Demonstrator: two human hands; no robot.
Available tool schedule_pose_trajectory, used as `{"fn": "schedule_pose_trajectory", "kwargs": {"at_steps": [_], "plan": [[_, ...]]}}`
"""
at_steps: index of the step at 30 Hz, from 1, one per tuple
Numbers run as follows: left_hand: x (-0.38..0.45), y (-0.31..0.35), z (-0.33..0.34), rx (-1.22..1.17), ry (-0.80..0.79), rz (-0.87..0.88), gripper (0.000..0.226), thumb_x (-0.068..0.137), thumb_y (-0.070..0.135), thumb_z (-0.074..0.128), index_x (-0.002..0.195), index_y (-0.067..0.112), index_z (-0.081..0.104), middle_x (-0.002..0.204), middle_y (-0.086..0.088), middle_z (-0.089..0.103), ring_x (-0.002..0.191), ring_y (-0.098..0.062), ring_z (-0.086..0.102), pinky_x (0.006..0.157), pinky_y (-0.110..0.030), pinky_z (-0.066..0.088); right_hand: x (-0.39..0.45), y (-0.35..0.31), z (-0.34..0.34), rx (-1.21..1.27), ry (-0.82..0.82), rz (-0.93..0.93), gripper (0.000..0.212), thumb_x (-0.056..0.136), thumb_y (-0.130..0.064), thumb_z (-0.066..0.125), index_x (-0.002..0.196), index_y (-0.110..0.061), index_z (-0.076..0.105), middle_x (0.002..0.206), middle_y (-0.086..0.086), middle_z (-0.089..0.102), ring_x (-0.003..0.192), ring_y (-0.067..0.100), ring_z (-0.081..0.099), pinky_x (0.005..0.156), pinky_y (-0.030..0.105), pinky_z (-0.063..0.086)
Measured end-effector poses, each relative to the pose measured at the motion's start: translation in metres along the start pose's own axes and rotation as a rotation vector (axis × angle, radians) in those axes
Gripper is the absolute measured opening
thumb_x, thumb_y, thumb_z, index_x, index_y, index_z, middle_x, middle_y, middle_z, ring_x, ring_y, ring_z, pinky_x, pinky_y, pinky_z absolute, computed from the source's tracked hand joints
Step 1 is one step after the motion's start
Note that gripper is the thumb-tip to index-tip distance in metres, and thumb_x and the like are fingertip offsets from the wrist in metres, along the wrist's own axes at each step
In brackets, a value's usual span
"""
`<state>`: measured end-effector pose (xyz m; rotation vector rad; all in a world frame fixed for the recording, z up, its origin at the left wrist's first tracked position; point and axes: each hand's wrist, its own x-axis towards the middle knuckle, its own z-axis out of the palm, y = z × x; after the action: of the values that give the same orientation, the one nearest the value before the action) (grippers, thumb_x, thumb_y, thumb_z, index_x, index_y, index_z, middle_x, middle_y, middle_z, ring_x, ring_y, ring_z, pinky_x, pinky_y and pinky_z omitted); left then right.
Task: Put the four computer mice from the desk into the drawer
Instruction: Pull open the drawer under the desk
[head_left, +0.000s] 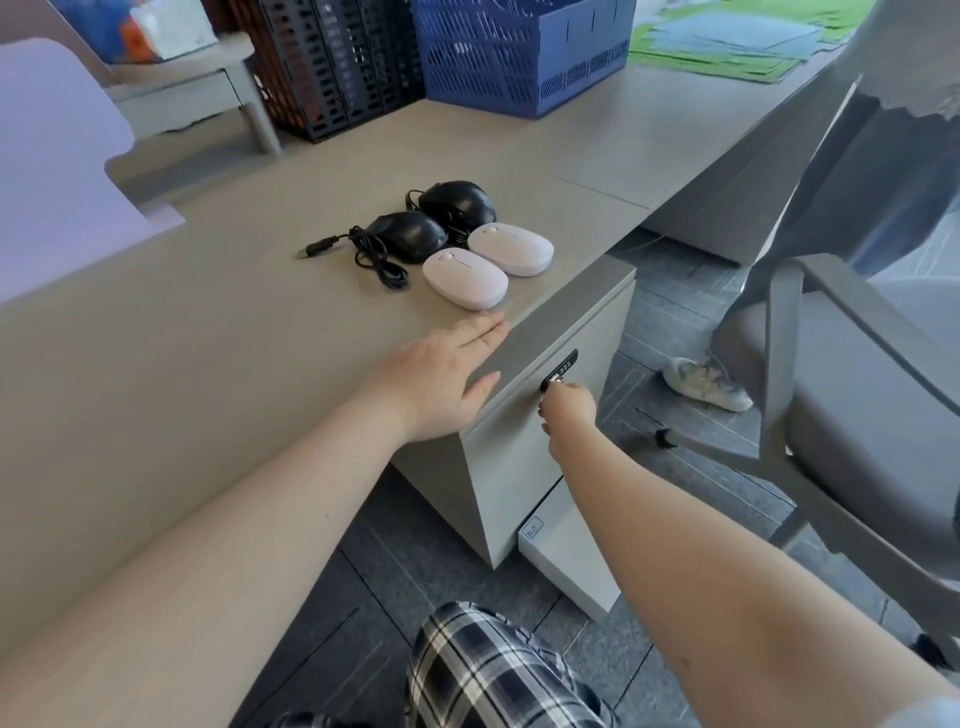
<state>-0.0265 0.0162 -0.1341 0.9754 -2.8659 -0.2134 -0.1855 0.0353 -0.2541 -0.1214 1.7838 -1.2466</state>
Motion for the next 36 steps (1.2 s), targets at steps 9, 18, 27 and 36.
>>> {"fn": "schedule_pose_trajectory", "kwargs": {"at_steps": [9,18,27,36], "plan": [[-0.002,0.003,-0.003,0.042,-0.002,0.02,0.056,0.097,0.033,0.041,0.149,0.019,0.027,0.16,0.004,0.022,0.143,-0.019,0.03,0.114,-0.035,0.029,-0.02,0.03,-0.052,-0.372,0.391,-0.411,0.035,0.093,-0.017,0.045,0.127,-0.012,0.049,0.127,0.011,0.053,0.119,0.031,0.045,0.095,0.043,0.043],[-0.003,0.031,0.008,0.198,-0.046,-0.135,0.062,0.101,0.032,0.031,0.152,0.009,0.005,0.163,-0.005,0.0,0.15,-0.016,0.005,0.119,-0.032,0.013,-0.036,-0.016,-0.075,-1.271,0.023,-0.912,0.034,0.09,-0.024,0.037,0.077,-0.009,0.065,0.087,0.004,0.062,0.103,0.024,0.058,0.102,0.035,0.041],[-0.01,0.059,0.013,0.228,-0.063,-0.268,0.065,0.101,0.032,0.03,0.151,0.004,-0.002,0.162,-0.01,-0.005,0.15,-0.022,0.001,0.121,-0.034,0.007,-0.058,-0.034,-0.105,-1.522,0.024,-0.636,0.029,0.09,-0.019,0.042,0.062,-0.013,0.049,0.066,0.0,0.05,0.072,0.027,0.055,0.062,0.029,0.044],[-0.022,0.066,0.01,0.231,-0.048,-0.289,0.065,0.1,0.032,0.032,0.151,0.005,0.001,0.163,-0.008,-0.001,0.15,-0.019,0.003,0.121,-0.032,0.008,-0.074,-0.012,-0.163,-1.736,0.134,-0.462,0.029,0.083,-0.006,0.046,0.056,-0.015,0.046,0.06,-0.002,0.047,0.051,0.016,0.043,0.057,0.027,0.041]]}}
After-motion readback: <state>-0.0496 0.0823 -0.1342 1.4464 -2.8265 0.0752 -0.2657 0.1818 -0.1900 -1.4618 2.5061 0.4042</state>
